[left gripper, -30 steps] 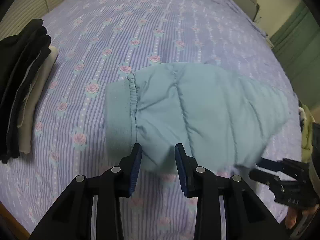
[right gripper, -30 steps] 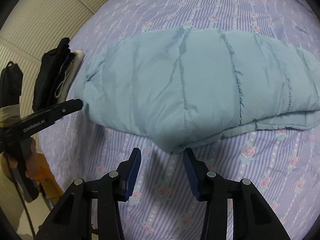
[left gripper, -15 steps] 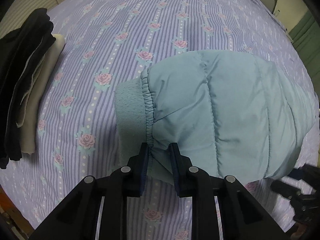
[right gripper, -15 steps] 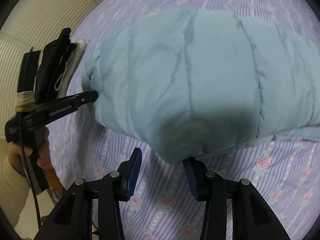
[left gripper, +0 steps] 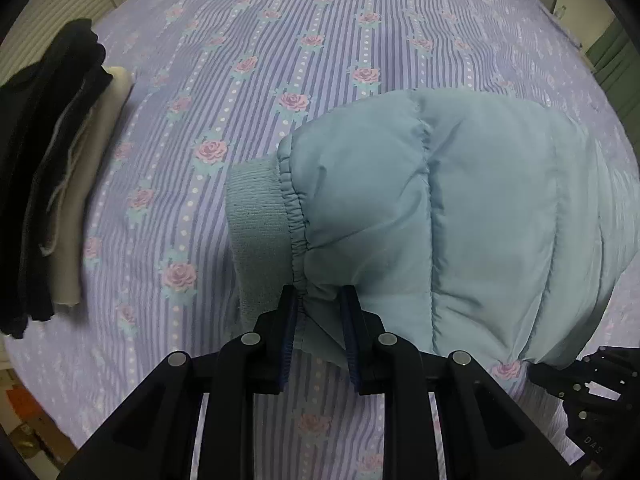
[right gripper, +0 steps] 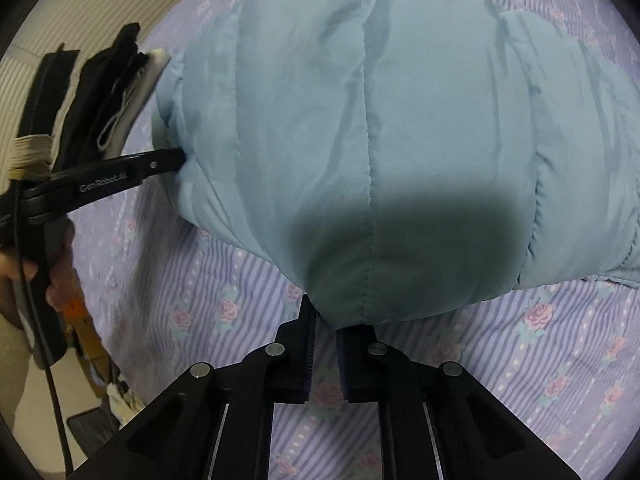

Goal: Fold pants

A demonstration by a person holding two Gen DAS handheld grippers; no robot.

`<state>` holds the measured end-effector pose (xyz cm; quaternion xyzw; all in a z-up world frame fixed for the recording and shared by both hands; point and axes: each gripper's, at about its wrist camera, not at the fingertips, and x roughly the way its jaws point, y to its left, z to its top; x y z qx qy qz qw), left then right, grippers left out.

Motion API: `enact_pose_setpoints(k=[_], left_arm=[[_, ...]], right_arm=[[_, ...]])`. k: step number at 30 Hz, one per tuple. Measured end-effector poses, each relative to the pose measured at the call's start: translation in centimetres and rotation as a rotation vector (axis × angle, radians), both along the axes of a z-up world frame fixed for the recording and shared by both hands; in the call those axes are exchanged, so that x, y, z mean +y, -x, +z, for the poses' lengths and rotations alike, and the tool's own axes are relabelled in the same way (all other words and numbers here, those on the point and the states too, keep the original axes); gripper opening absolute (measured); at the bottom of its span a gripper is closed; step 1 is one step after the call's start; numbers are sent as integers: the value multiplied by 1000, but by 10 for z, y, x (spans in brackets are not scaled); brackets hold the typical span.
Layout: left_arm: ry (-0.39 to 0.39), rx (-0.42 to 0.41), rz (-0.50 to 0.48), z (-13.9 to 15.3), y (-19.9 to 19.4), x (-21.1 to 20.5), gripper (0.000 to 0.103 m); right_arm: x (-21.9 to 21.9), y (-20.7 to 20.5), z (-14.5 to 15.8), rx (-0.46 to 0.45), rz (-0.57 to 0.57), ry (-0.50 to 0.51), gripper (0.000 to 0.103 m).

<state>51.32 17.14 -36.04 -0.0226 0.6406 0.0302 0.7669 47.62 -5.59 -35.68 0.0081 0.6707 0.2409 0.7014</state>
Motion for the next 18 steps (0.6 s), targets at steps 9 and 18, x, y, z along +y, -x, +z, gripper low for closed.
enact_pose_setpoints(k=[9, 18], left_arm=[[1, -150, -85, 83, 31, -61, 35], [136, -278, -243, 106, 9, -167, 38]], right_arm=[[-97, 29, 78, -231, -287, 67, 66], [-223, 8, 105, -357, -612, 89, 82]])
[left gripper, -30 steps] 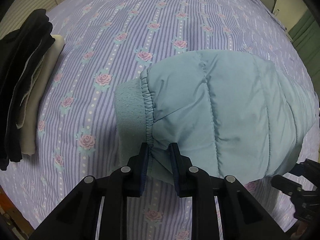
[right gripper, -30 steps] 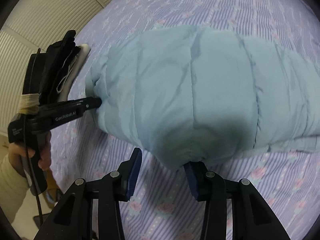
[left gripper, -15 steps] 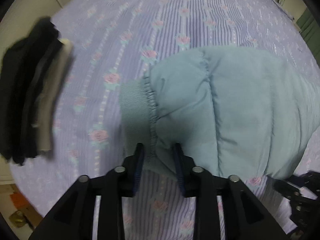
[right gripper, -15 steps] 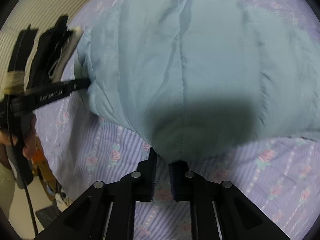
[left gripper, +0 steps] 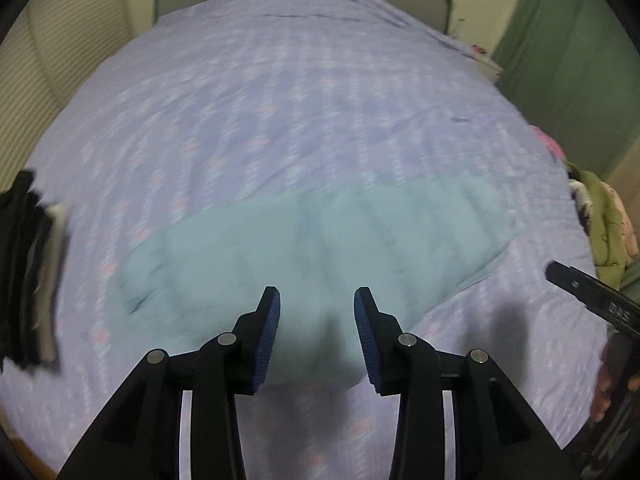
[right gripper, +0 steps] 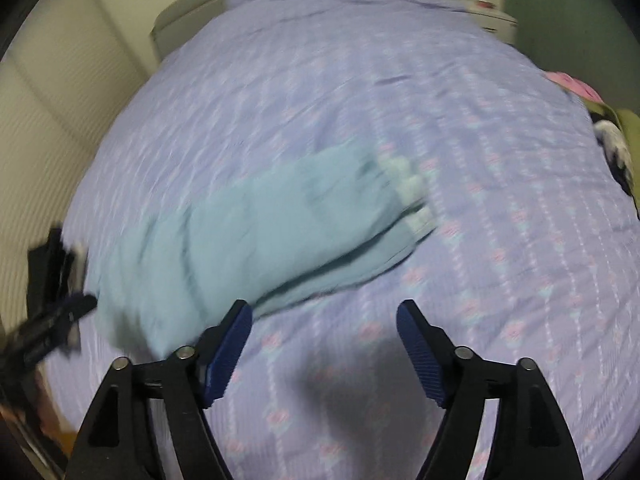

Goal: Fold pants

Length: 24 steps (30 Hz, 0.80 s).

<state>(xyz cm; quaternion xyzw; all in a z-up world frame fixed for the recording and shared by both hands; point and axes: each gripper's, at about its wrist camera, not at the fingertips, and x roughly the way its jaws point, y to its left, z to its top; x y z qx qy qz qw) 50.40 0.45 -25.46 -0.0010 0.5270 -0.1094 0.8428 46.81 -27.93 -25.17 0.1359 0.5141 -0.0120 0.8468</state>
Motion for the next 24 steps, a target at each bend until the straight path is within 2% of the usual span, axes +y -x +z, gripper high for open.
enact_pose_setpoints(k=[4, 9, 12, 14, 16, 19, 21, 23, 24], left_arm=[[-13, 1, -60, -11, -18, -36, 37], [-49, 21, -85, -25, -28, -66, 37], [-71, 33, -81, -34, -33, -70, 37], [-89, 46, -81, -40, -36, -69, 37], [-110, 56, -78, -45, -40, -72, 37], [-126, 65, -77, -49, -43, -71, 37], [-132, 65, -82, -50, -44, -71, 37], [-133, 66, -86, -50, -45, -71, 37], [-131, 66, -86, -50, -45, -70, 37]], right_arm=[[-29, -24, -15, -25, -37, -32, 84], [-54, -39, -40, 3, -118, -205, 84], [-53, -46, -49, 1, -109, -266, 79], [-47, -52, -57, 25, -83, -247, 65], [-42, -60, -63, 46, -60, -254, 59], [-33, -71, -75, 76, -32, -260, 57], [-28, -78, -85, 116, -30, -251, 43], [-30, -80, -88, 127, -40, -263, 18], [-31, -79, -88, 125, -45, -270, 14]])
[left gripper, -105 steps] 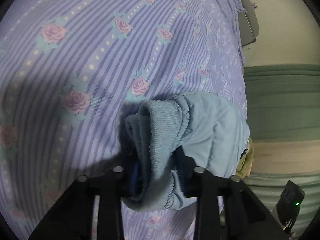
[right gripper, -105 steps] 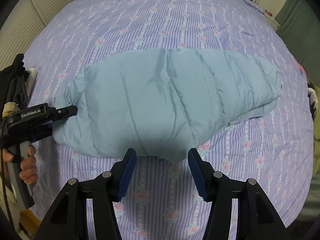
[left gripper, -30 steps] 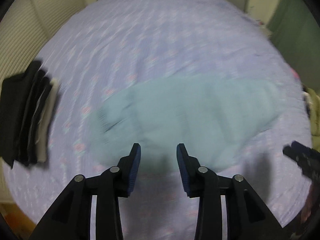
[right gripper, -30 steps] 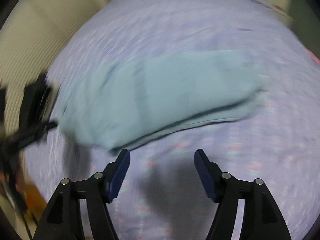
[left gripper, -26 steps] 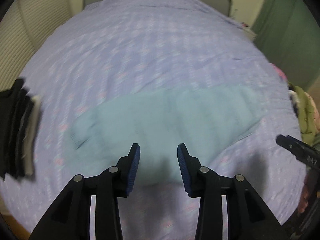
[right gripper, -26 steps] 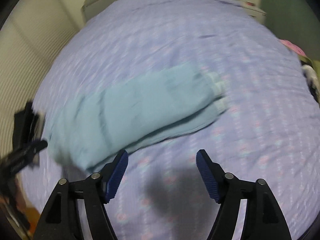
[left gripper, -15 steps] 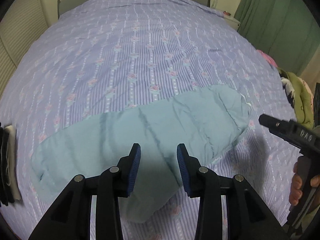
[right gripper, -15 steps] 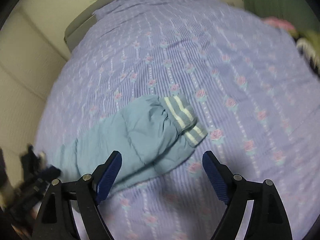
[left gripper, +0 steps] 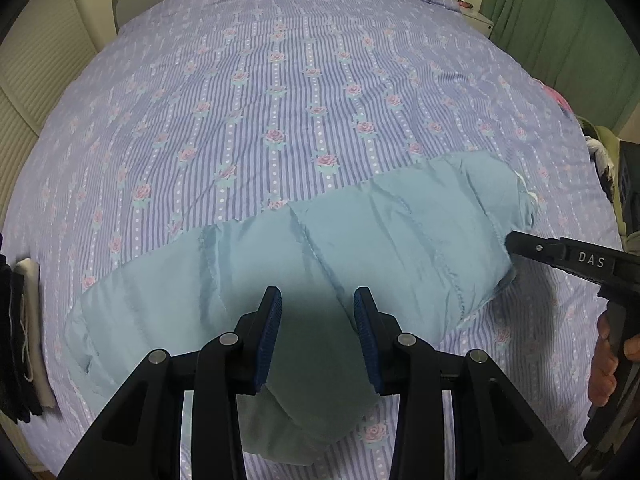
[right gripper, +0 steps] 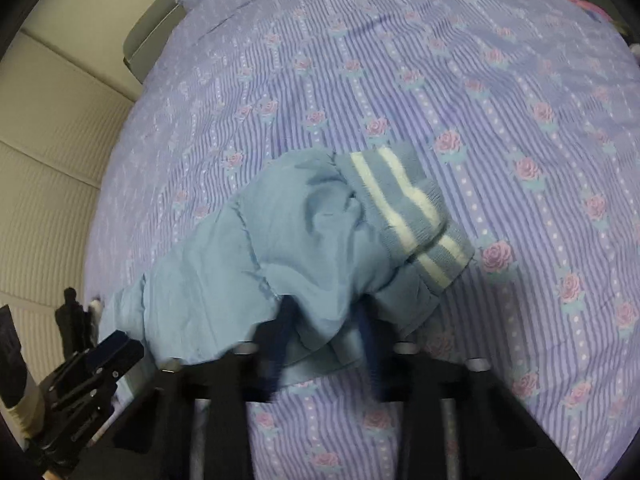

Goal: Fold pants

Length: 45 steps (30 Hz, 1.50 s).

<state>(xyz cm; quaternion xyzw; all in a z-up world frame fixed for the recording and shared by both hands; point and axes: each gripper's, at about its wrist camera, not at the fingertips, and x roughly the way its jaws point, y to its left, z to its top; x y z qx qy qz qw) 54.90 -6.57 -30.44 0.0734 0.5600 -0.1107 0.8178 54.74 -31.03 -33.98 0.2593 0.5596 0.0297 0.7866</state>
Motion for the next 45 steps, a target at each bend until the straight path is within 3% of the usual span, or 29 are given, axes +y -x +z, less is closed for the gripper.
enact_pose_setpoints(k=[6, 13, 15, 16, 17, 19, 27, 30, 31, 32, 33, 35, 37, 40, 43, 45], left_arm=[[30, 16, 13, -3, -1, 3, 37], [10, 35, -8, -12, 0, -5, 37], [10, 28, -6, -11, 0, -6, 37], [9, 23, -6, -10, 1, -6, 37], [9, 17, -6, -8, 1, -7, 37], [2, 4, -5, -7, 1, -9, 37], [-43, -8, -8, -11, -2, -16, 37], [-21, 1, 8, -8, -2, -10, 37], [-10, 3, 14, -6, -1, -7, 37], [4, 4, 17, -4, 0, -4, 37], [14, 3, 18, -1, 2, -2, 37], [32, 2, 5, 3, 6, 0, 31], [48, 7, -10, 4, 8, -1, 18], [131, 44, -16, 2, 8, 0, 11], [187, 62, -2, -2, 7, 1, 11], [192, 103, 20, -16, 4, 1, 8]], right_arm=[[-4, 20, 22, -40, -24, 5, 8], [-7, 19, -3, 17, 19, 16, 11], [-14, 25, 0, 21, -18, 16, 37], [-20, 29, 4, 4, -55, 25, 61], [-26, 33, 7, -24, -95, 26, 76], [-37, 36, 9, -71, -158, 6, 79], [-48, 0, -51, 60, -209, -224, 79], [-48, -4, -70, 82, -229, -325, 79], [-48, -4, -73, 82, -235, -327, 76], [-46, -3, -74, 78, -223, -324, 64], [-45, -2, -72, 76, -208, -317, 58], [-40, 2, -69, 75, -199, -314, 41], [-37, 9, -56, 64, -207, -292, 36], [-31, 23, -18, 12, -188, -184, 33], [-19, 32, 21, -60, -150, -79, 32], [-16, 39, 43, -99, -143, -46, 32]])
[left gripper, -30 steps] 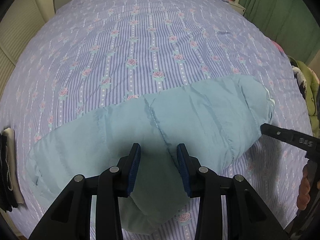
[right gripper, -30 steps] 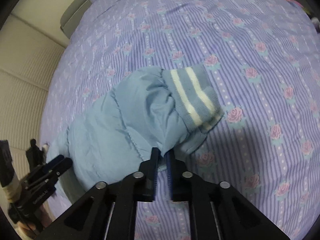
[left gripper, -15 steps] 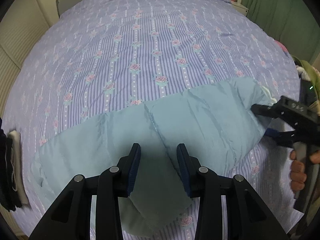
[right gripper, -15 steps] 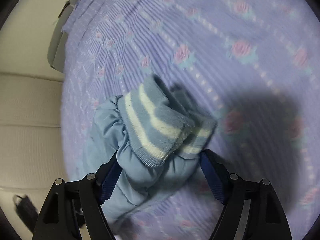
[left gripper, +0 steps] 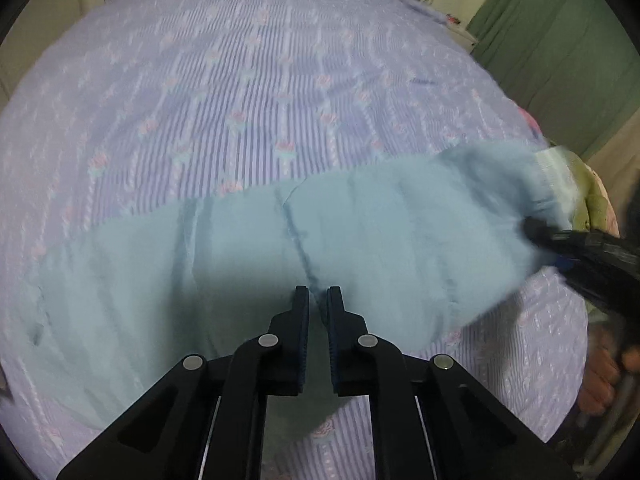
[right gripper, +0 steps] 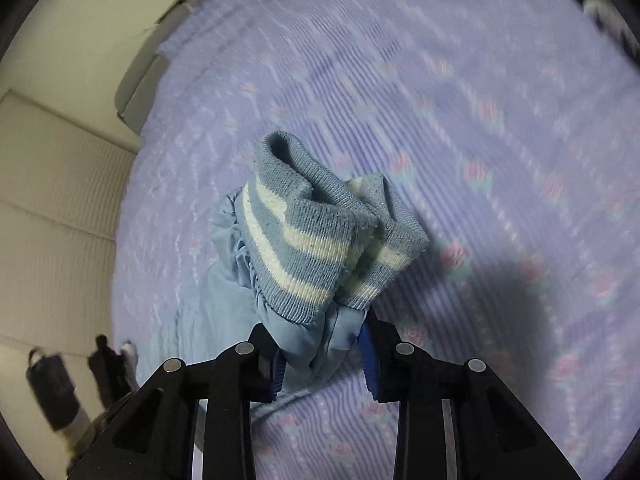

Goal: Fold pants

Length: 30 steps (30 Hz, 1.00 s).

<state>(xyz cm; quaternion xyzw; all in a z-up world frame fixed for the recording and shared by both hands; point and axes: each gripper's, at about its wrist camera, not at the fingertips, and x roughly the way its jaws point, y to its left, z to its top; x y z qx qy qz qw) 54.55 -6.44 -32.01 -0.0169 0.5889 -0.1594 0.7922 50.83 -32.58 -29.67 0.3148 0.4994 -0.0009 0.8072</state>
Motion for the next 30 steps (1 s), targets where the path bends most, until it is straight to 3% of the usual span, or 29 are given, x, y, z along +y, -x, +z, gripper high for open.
enact_pose_setpoints(k=[5, 7, 9, 12, 17, 19, 24, 30], left_arm=[[-32, 108, 15, -45, -4, 0, 5], [-41, 124, 17, -49, -5, 1, 5], [-35, 114, 27, -35, -4, 6, 5], [-75, 1, 49, 11, 11, 29, 8], [-175, -122, 156, 81, 42, 102, 20], [-199, -138, 204, 97, 55, 135, 44], [-189, -137, 272, 106, 81, 204, 45], [-158, -84, 335, 85, 113, 276, 45]], right_arm=[[22, 14, 34, -54, 66, 108, 32], [43, 18, 43, -66, 118, 181, 31], [61, 18, 55, -83, 156, 266, 31], [81, 22, 76, -109, 189, 337, 31], [131, 27, 106, -146, 269, 454, 31], [158, 31, 114, -171, 313, 493, 31], [249, 37, 125, -226, 434, 596, 31], [356, 35, 92, -239, 584, 723, 31]])
